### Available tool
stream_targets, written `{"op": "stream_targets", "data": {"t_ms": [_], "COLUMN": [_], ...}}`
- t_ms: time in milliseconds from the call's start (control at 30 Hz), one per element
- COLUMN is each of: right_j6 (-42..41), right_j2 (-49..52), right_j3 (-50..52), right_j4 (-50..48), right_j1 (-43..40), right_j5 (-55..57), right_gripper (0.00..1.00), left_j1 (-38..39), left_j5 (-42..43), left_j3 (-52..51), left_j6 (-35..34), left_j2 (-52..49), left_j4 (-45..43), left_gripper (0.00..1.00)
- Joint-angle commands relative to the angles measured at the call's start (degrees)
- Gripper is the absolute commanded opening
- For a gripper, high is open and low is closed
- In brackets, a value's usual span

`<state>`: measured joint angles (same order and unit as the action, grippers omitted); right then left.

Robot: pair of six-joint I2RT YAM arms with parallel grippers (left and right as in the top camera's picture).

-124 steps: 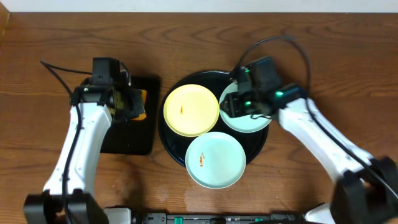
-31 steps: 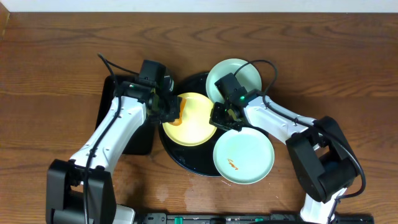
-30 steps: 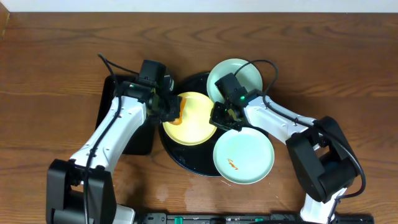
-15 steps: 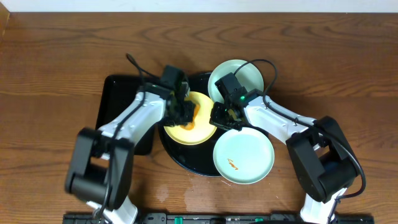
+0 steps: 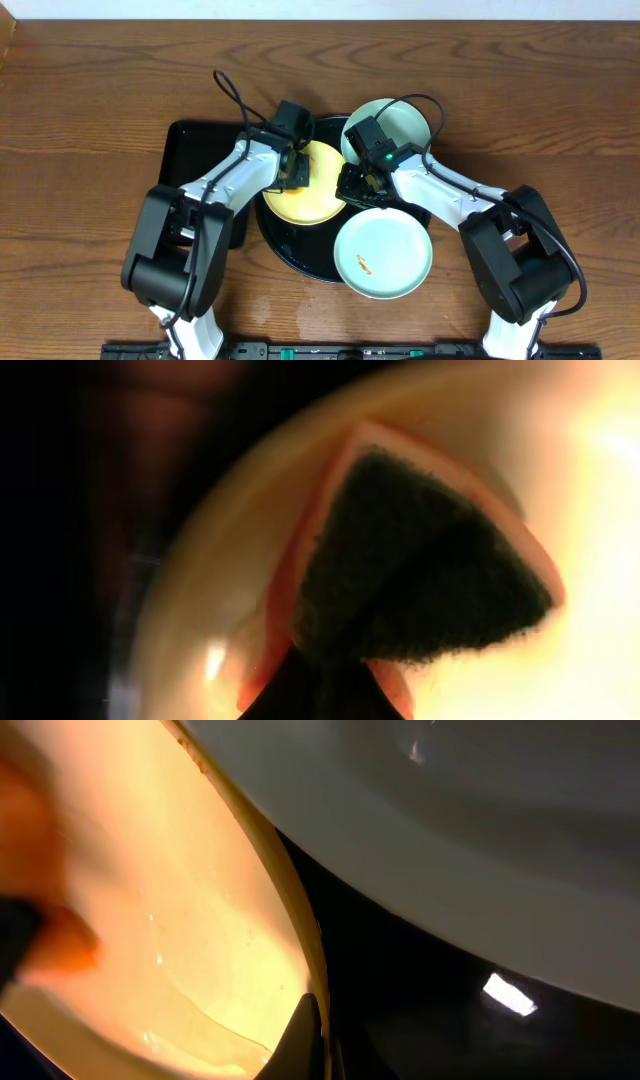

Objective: Clean dirty plates on tray and stack at the side
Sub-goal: 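Scrub the yellow plate with the sponge in the left gripper, then return the sponge to the small black tray and release it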

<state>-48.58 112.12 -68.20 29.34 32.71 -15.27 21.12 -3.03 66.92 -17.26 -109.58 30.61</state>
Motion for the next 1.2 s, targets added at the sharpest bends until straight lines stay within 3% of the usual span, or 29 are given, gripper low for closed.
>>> {"op": "stream_targets", "data": {"t_ms": [0,300,633,867,1033,1167], "right_j6": [0.61,0.39,0.39,2.93,12.61,19.41], "right_j2": [1.86,1.86,1.86,1.86,1.86,1.86], "right_j3": [0.5,0.5,0.5,0.5,0.48,0.48], "right_j4": [1.27,1.9,2.36,1.44,-2.97,-5.57], "right_j1": [-1.11,-1.11,-1.11,-1.14,-1.14,-1.11], "right_j5": [4.74,5.35,5.42,5.35,0.94,-2.25], "right_gripper": [0.01,0.01,0.01,0.01,0.01,0.01], "left_j1": [-2.16,-2.19,-2.27,-7.96,-15.19,-19.82], "left_j5": [-22.18,-28.5,-27.39,-16.5,-1.92,0.31], "left_j3": [-3.13,4.81,12.11,12.13,11.37,6.88], "left_j6": [-3.15,-5.88,-6.01,-5.9,0.94,2.25], "left_j2": [-6.62,-6.01,2.62,12.79,14.8,14.23], "left_j4": [2.91,12.92,19.65,23.91,25.75,24.55], "left_gripper": [0.07,0.08,0.07,0.07,0.07,0.07]}}
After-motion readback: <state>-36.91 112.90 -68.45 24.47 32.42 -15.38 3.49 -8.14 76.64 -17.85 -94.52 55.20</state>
